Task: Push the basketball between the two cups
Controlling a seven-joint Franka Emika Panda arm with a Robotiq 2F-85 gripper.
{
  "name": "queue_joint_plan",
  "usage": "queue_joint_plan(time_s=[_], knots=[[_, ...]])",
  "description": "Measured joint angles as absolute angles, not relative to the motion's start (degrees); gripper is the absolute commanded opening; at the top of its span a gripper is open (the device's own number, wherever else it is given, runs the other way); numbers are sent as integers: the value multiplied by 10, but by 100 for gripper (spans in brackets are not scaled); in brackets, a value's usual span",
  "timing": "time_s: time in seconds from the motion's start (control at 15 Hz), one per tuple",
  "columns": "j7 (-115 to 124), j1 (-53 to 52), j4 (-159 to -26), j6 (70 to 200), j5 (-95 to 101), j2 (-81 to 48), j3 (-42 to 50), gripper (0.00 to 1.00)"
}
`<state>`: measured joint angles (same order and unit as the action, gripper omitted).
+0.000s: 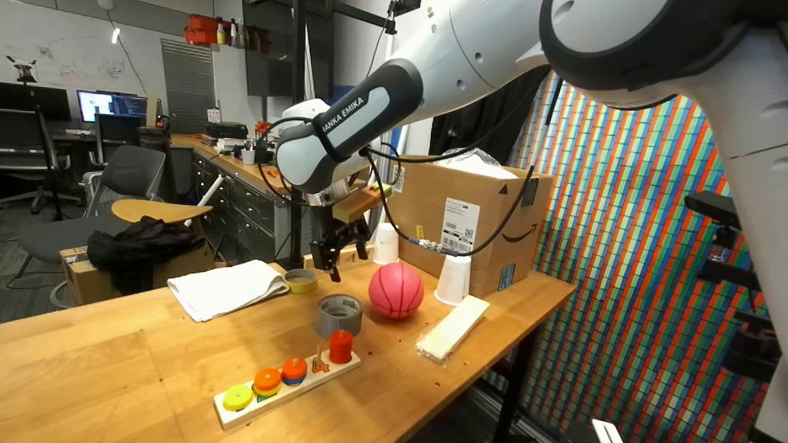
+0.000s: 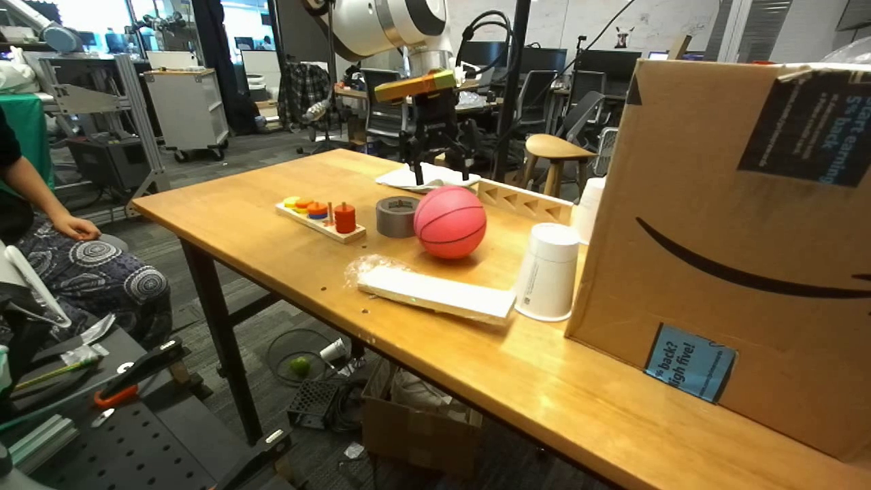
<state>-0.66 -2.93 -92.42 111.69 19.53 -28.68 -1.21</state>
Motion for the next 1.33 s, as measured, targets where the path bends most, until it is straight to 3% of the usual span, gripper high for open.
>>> queue_joint_plan(time_s=[0.8,1.33], knots=[[-22,-43,-874,1104,195,-322,-12,100],[0,-42,-962,1090,195,-243,-7,100]])
